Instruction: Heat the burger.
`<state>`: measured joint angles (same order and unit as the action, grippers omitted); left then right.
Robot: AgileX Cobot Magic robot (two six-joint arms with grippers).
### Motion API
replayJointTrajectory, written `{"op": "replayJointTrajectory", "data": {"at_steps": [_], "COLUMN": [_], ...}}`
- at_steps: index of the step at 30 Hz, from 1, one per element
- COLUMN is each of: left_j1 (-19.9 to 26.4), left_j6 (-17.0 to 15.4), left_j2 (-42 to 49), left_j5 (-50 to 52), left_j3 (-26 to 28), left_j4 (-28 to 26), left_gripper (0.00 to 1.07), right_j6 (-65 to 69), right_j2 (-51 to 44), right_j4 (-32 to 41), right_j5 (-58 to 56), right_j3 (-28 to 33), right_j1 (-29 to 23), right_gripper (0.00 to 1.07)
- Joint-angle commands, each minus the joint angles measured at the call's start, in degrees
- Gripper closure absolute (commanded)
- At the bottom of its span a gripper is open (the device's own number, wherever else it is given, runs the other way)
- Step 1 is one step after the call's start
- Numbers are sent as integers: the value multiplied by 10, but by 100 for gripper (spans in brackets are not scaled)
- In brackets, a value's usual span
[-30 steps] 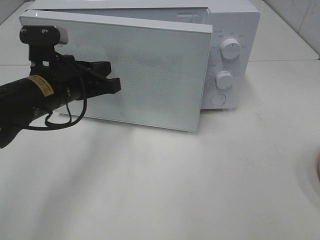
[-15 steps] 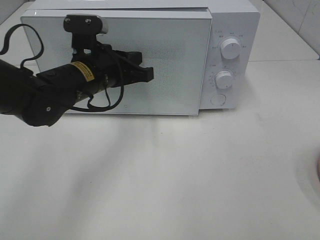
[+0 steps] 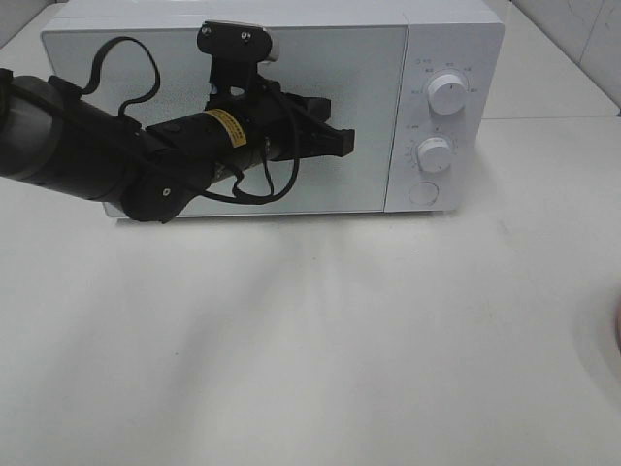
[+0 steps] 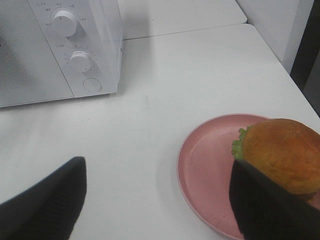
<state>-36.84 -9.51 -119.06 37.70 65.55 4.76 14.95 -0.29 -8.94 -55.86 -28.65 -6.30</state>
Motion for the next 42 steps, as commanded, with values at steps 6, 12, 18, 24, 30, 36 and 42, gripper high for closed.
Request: {"op": "replayJointTrajectory", "data": {"at_steps": [6, 12, 18, 24, 30, 36, 42], "left_j1": [9, -36, -72, -105, -111, -111, -111], "left_j6": [26, 36, 48, 46, 30, 13, 11], "left_j2": [3, 45, 79, 115, 148, 166, 188], "left_j5": [-26, -152, -235, -395, -586, -744, -853], "left_j3": [33, 33, 33, 33, 33, 33, 33], "left_j4": [-90, -81, -81, -85, -87, -101, -127], "left_gripper": [107, 107, 107, 107, 62, 5, 6], "right_j6": [1, 1, 1, 1, 1, 1, 1], "right_j2": [-14, -14, -14, -14, -14, -14, -14], "right_j4": [0, 0, 0, 0, 0, 0, 0], "right_j5": [2, 2, 2, 2, 2, 2, 2], "right_j3": [2, 2, 2, 2, 2, 2, 2], "right_j1": [2, 2, 2, 2, 2, 2, 2], "right_gripper": [31, 31, 31, 31, 31, 31, 32]}}
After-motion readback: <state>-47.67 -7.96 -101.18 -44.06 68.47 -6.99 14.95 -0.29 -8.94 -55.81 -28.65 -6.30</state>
